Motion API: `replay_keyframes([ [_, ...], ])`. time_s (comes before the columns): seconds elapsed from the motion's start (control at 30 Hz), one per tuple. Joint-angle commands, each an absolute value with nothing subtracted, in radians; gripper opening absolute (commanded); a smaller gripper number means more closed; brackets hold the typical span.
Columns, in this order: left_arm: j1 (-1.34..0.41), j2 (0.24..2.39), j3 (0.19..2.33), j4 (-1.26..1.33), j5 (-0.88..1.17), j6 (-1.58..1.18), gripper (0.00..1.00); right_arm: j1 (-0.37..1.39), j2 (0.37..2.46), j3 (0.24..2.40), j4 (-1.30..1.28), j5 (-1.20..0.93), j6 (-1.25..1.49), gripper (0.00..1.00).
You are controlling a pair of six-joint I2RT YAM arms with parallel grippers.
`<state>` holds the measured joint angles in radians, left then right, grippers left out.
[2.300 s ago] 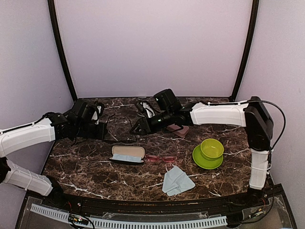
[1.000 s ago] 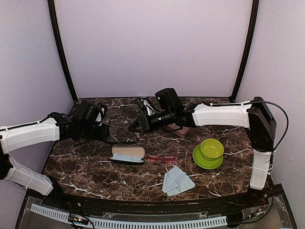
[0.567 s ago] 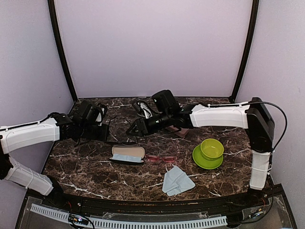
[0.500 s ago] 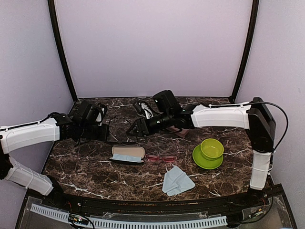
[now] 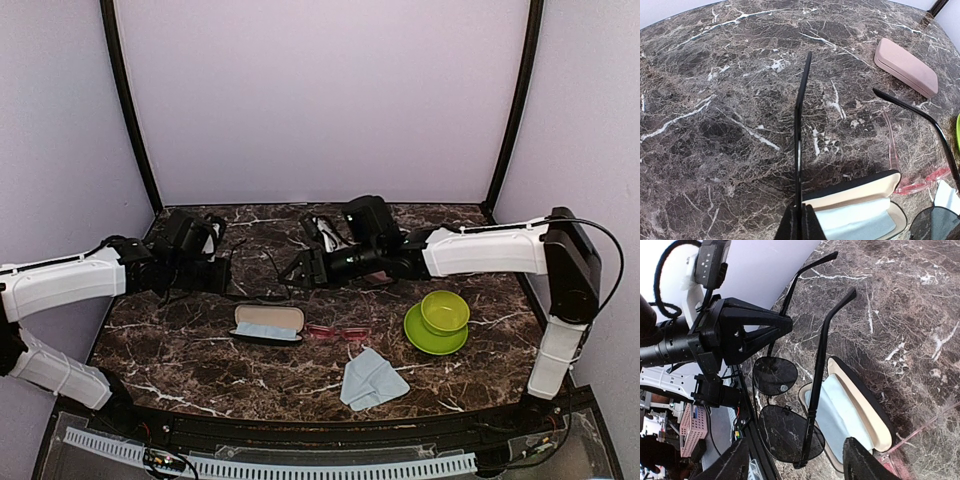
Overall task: Organize the sunglasses
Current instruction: Fold the right temple of the sunglasses with the sunglasses.
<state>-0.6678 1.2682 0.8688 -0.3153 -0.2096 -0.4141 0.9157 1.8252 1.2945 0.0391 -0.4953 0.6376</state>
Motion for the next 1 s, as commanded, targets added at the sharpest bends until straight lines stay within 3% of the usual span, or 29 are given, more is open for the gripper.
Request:
replay_keyframes([
  [0.0,-0.675,1.267,0.872,-0.295,-0.208,-0.426,0.00,0.916,1.843,1.332,0.097,-0.481,0.645,0.57],
  [0.13,-0.677,1.266,0.865,-0.297,-0.208,-0.428,0.00,0.914,1.885,1.396,0.072,-0.468,0.619,0.45],
  [0.5,-0.681,1.262,0.864,-0.294,-0.208,-0.428,0.00,0.914,1.966,1.489,0.030,-0.491,0.594,0.26],
  [0.97,-0.681,1.268,0.862,-0.287,-0.206,-0.430,0.00,0.938,1.997,1.516,0.011,-0.518,0.585,0.16],
])
